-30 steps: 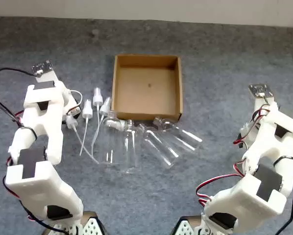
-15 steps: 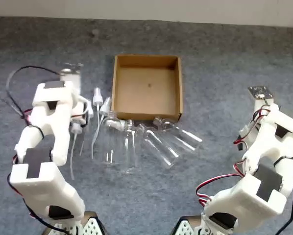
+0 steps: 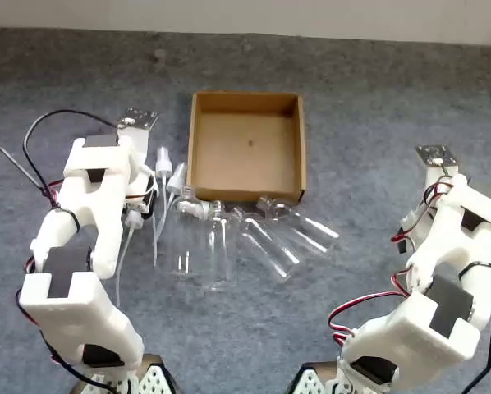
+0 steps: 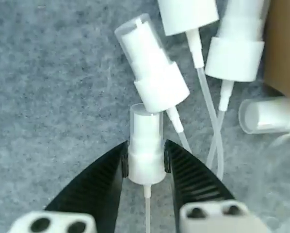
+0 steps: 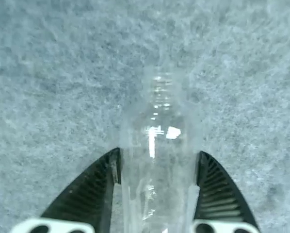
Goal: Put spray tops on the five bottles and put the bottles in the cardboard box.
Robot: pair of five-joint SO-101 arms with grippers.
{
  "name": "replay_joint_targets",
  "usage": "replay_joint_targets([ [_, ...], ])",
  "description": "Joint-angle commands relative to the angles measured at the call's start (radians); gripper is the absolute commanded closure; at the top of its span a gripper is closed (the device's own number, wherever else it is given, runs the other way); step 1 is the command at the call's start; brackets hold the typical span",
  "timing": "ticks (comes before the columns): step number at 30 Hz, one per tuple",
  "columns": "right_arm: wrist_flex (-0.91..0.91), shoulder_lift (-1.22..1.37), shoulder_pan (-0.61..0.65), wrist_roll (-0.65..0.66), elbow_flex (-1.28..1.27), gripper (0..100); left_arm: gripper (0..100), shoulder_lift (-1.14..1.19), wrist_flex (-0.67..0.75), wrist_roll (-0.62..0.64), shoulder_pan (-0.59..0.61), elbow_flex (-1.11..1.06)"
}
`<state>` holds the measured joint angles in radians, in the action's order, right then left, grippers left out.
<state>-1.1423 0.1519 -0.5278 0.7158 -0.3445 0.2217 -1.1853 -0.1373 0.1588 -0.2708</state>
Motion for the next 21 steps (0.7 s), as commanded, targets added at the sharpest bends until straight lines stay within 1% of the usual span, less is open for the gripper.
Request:
replay_joint_targets([
  [1,-0.016,-0.007,0.005,0.011,-0.01,85.7,99,-0.013,-0.012,-0.006,-0.021,0.033],
  [3,-0.016,-0.007,0.005,0.011,-0.01,85.7,97,-0.013,-0.012,-0.003,-0.018,0.033],
  [6,-0.016,-0.007,0.005,0.011,-0.01,85.6,90,-0.012,-0.012,0.048,-0.016,0.027],
  [11,-0.016,-0.007,0.005,0.011,-0.01,85.6,95,-0.01,-0.009,0.035,-0.024,0.001],
  [16,-0.019,-0.007,-0.004,0.011,-0.01,85.6,95,-0.012,0.066,0.04,-0.036,-0.044],
  [17,-0.022,-0.007,-0.005,0.011,-0.008,85.6,97,-0.013,0.069,0.054,-0.039,-0.045],
  [18,-0.022,-0.007,-0.01,0.011,-0.007,85.6,99,-0.019,0.064,0.077,-0.039,-0.05],
  [21,-0.024,-0.007,-0.048,0.011,-0.004,85.4,100,-0.038,0.012,0.094,-0.031,-0.051],
])
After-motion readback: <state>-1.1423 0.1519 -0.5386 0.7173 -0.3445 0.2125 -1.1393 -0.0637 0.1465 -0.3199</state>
